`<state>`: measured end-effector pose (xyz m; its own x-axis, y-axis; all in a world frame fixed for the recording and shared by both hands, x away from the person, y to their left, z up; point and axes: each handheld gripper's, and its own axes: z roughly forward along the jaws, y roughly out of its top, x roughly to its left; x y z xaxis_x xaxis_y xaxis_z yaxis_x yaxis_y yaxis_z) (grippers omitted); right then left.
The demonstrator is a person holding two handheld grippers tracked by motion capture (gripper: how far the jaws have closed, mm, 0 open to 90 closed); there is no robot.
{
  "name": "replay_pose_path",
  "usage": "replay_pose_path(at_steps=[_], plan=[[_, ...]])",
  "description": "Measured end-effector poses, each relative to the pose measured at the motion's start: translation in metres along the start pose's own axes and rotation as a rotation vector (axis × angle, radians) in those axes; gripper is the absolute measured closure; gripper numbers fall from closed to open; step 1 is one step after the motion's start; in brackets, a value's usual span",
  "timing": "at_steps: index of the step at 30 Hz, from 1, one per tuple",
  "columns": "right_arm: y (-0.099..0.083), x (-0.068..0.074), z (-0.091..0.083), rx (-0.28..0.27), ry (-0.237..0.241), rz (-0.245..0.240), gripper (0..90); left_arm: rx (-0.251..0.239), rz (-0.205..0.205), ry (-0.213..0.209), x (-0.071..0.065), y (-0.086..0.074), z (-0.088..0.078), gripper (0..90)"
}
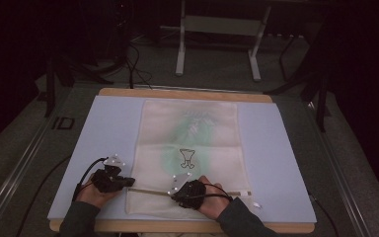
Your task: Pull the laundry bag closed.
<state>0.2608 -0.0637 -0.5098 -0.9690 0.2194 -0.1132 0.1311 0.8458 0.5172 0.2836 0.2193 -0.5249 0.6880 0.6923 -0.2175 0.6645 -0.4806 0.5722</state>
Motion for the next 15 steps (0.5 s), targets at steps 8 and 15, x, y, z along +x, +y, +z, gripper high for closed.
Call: replay_pose_path(at_steps=[8,15], plan=[[-0.0061,-0.002,-0.0034,-0.003,-0.003,0.006,82.2,0.001,0.001,0.001,0.0,0.0,0.0,90.0],[-0.0093,-0.0026,-0.0053,0.004,-0.01,0.001,82.3,0.0,-0.002,-0.002,0.0003,-0.0001,0.0,90.0]])
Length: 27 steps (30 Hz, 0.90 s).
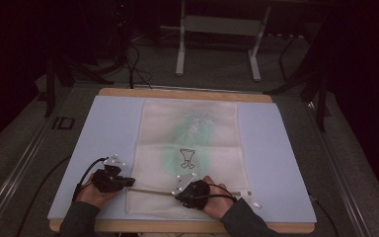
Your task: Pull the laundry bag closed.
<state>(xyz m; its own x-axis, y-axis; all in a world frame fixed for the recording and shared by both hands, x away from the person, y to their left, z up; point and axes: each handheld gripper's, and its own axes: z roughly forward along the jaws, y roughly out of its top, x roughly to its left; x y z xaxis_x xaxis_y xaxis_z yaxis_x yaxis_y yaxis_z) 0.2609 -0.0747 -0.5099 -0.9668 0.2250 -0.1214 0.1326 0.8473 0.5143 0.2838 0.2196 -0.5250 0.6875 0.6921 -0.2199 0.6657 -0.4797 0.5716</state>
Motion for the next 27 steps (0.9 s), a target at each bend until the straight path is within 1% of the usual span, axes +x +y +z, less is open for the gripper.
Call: replay_pose_path(at_steps=[2,9,13,14,20,27], plan=[[-0.001,0.0,-0.001,0.001,0.001,0.007,82.3,0.001,0.0,0.0,0.0,0.0,0.0,90.0],[-0.005,-0.001,-0.004,0.002,-0.002,0.003,82.2,0.0,0.0,0.001,0.0,0.0,0.0,90.0],[-0.007,-0.001,-0.004,0.003,-0.003,0.011,82.2,-0.001,0.0,0.001,0.0,0.0,0.0,90.0],[-0.008,-0.001,-0.005,0.003,-0.004,0.006,82.3,-0.001,0.001,0.001,0.0,0.0,0.0,90.0],[-0.012,-0.002,-0.008,0.001,-0.006,0.014,82.3,-0.001,-0.002,-0.002,0.0,0.0,0.0,90.0],[-0.016,-0.003,-0.014,0.007,-0.015,0.012,82.2,-0.001,0.0,-0.002,0.0,0.0,0.0,90.0]])
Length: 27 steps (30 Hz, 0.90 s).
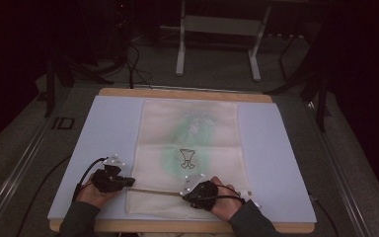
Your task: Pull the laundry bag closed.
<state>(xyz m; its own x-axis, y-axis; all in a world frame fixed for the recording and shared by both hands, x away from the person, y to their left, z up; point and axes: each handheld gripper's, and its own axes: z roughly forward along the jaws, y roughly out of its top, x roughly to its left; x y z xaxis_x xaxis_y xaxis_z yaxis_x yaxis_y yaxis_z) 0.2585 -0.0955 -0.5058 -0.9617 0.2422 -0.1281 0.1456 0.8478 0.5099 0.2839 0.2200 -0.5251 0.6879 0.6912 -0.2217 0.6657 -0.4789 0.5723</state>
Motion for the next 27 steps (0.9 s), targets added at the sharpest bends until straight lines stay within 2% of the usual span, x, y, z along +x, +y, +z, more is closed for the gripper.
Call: replay_pose_path(at_steps=[8,27], plan=[[-0.007,-0.002,-0.002,0.007,-0.004,0.004,82.2,-0.001,-0.002,-0.001,0.0,0.0,0.0,90.0],[-0.025,-0.005,-0.009,0.007,-0.009,0.048,82.2,-0.002,0.0,0.0,0.0,0.0,0.0,90.0]])
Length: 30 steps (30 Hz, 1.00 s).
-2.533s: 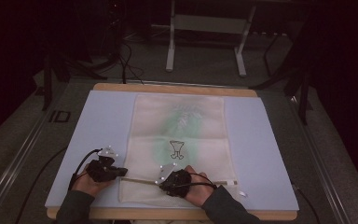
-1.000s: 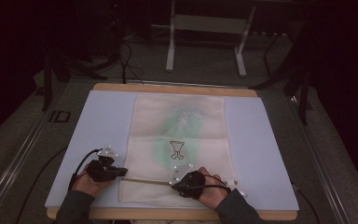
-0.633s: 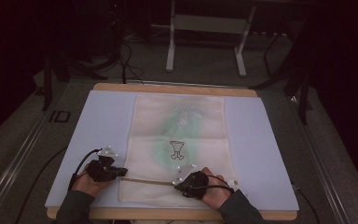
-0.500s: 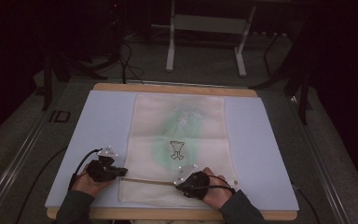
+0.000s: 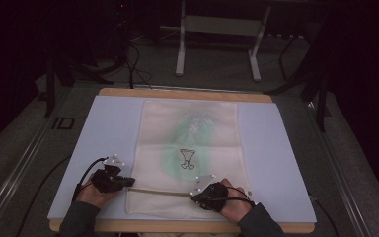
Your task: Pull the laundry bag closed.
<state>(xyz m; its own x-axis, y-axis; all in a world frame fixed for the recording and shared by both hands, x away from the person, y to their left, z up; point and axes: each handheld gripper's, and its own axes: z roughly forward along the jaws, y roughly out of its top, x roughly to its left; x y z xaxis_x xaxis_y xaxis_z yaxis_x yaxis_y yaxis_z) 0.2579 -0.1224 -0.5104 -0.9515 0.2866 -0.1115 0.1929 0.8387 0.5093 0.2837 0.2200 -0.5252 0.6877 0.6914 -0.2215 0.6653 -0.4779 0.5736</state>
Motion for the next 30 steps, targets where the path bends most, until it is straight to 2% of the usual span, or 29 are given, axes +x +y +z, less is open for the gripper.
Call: replay_pose_path(at_steps=[30], plan=[[-0.02,-0.007,-0.011,0.008,-0.021,0.034,82.2,-0.002,0.0,0.002,-0.001,0.0,0.0,90.0]])
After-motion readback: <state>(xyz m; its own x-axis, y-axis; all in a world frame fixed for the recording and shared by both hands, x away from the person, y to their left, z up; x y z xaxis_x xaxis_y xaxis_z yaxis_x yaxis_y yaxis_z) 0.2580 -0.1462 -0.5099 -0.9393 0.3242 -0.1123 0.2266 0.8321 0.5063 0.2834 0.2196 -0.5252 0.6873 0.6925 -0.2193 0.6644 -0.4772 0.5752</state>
